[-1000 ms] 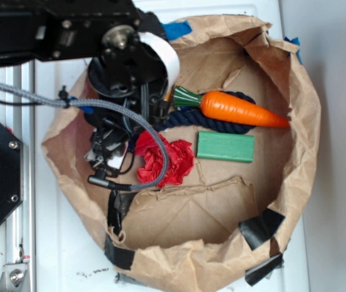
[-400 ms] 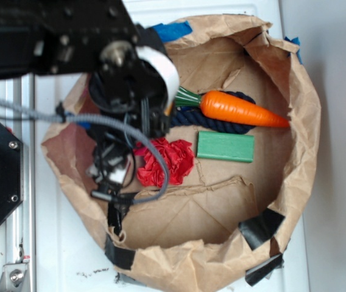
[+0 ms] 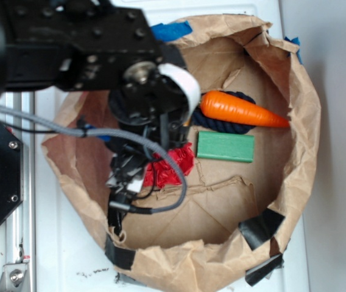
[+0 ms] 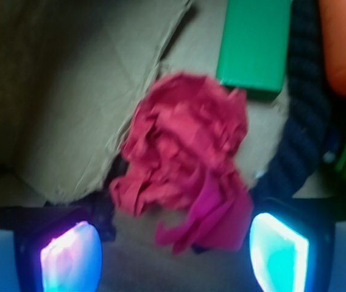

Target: Grab the red paper.

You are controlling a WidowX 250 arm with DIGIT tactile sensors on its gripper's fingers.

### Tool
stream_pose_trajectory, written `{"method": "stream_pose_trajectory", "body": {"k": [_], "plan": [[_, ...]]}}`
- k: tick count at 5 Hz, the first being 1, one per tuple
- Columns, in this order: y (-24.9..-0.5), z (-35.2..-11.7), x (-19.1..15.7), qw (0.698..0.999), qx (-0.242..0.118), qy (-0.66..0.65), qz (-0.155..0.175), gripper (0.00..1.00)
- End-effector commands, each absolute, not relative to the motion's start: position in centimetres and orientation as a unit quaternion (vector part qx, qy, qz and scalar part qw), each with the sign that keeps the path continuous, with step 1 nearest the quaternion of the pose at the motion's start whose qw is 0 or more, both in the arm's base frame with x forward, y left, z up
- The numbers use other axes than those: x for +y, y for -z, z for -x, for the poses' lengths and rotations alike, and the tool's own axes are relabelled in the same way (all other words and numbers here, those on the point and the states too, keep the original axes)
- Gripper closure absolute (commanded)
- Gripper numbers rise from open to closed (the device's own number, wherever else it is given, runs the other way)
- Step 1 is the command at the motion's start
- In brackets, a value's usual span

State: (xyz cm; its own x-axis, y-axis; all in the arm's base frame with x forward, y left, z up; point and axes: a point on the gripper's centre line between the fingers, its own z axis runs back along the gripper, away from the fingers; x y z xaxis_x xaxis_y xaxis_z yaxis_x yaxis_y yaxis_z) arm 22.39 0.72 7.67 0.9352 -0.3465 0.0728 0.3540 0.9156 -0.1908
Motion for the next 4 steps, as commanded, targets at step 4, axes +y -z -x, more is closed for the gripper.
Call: {"method": "stream_pose_trajectory", "body": {"k": [4], "plan": [[-5.7,-24.0,-0.2,0.977,-0.009,0.194,0.089,0.0]]}}
